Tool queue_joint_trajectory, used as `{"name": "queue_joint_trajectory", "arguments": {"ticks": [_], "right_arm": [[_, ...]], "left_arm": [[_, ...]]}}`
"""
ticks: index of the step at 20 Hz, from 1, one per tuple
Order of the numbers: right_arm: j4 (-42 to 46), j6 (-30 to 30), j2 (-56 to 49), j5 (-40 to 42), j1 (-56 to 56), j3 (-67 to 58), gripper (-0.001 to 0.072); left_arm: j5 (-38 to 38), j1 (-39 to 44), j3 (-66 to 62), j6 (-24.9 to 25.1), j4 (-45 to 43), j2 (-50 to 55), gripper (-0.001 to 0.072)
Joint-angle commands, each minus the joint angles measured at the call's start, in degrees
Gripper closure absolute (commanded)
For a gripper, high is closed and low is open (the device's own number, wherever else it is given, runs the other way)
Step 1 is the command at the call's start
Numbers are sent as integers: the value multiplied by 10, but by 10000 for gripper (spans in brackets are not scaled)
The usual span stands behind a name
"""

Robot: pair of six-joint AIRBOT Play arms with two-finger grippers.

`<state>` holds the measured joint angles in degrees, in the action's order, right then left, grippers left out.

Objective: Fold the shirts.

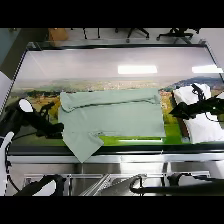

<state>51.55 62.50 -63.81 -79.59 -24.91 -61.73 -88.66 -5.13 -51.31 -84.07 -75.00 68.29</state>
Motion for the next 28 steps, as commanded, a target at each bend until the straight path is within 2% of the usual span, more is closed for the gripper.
{"name": "queue_joint_trajectory", "arguments": {"ticks": [1, 5, 8, 9, 10, 11, 12, 16, 19, 20, 21, 23, 26, 28], "right_arm": [[-8, 9, 1, 7, -2, 40, 346], [-36, 10, -34, 5, -2, 40, 345], [-36, 9, -38, 9, -2, 40, 342], [-36, 9, -38, 12, -2, 40, 311], [-36, 9, -38, 14, -2, 40, 230], [-36, 9, -38, 14, -2, 40, 209], [-36, 9, -38, 14, -2, 40, 209], [-38, 3, -38, 22, -2, 40, 209], [-38, 3, -38, 23, -2, 40, 209], [-38, 3, -38, 22, -2, 40, 209], [-38, 3, -38, 22, -2, 40, 209], [-38, 3, -38, 22, -1, 46, 209], [-33, 4, -38, 26, 6, 79, 210], [-24, 4, -38, 36, 7, 111, 210]], "left_arm": [[3, 1, 84, 4, 5, -21, 694], [51, 1, 89, 47, 41, -14, 697], [108, -21, 118, 52, 42, -56, 691], [128, -37, 138, 52, 49, -66, 689], [142, -55, 158, 52, 69, -73, 608], [155, -73, 177, 52, 99, -77, 292], [168, -94, 195, 52, 128, -76, 219], [184, -137, 226, 80, 172, -22, 218], [214, -136, 226, 115, 227, 48, 219], [219, -136, 225, 138, 261, 70, 263], [217, -136, 218, 161, 285, 88, 389], [193, -136, 191, 192, 302, 108, 693], [156, -137, 146, 190, 290, 104, 695], [148, -137, 126, 169, 260, 82, 695]]}}
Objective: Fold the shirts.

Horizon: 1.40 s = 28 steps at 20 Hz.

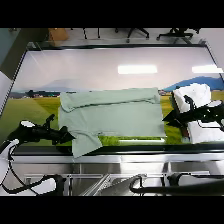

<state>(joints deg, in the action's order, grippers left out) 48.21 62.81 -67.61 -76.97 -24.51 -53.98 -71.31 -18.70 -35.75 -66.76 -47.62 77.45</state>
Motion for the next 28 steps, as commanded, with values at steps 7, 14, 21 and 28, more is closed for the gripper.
{"name": "queue_joint_trajectory", "arguments": {"ticks": [7, 14, 21, 28], "right_arm": [[21, 0, 0, 26, 3, 76, 210], [17, 8, 30, -5, -19, 33, 211], [29, 10, 39, 22, -18, 76, 210], [-33, -29, 0, 43, 73, 111, 538]], "left_arm": [[-52, -1, -49, -29, -93, -114, 696], [-54, 6, -48, -38, -112, -143, 695], [-55, 8, -48, -38, -111, -143, 695], [-50, 8, -48, -38, -112, -143, 695]]}}
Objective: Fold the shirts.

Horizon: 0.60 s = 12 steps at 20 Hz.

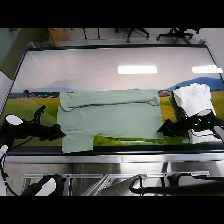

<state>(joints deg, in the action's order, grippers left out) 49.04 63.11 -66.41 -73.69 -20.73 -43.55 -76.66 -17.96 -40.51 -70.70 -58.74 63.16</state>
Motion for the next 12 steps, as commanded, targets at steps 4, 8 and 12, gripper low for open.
{"name": "queue_joint_trajectory", "arguments": {"ticks": [4, 8, 12], "right_arm": [[-54, -28, 26, -3, 36, -30, 691], [43, 70, 101, -32, 0, -37, 692], [101, 113, 142, -74, -7, -37, 692]], "left_arm": [[-28, 0, -21, -23, -10, -17, 697], [-87, 0, -25, -94, -103, -109, 697], [-120, 1, -25, -111, -132, -193, 697]]}}
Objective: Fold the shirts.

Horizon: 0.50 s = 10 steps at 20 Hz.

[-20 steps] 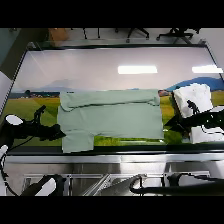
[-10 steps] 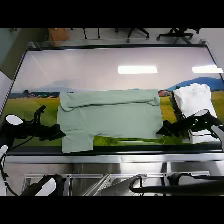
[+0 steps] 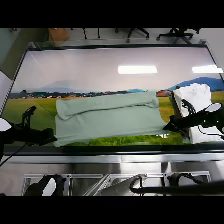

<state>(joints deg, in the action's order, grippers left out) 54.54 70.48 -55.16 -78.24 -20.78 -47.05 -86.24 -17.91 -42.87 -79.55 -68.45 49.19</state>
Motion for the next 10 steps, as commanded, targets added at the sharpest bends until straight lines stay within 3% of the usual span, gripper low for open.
{"name": "queue_joint_trajectory", "arguments": {"ticks": [1, 3, 7, 10], "right_arm": [[41, 37, 35, -26, -6, -2, 692], [-19, -22, 41, 11, -6, -5, 692], [-232, -181, 15, 125, 1, -10, 691], [-288, -240, -58, 176, 33, -44, 691]], "left_arm": [[-15, 0, -1, -26, -35, -68, 697], [30, 0, -2, -26, -31, -77, 697], [122, 0, -42, -14, 40, -1, 697], [154, 2, -111, -13, 46, 103, 696]]}}
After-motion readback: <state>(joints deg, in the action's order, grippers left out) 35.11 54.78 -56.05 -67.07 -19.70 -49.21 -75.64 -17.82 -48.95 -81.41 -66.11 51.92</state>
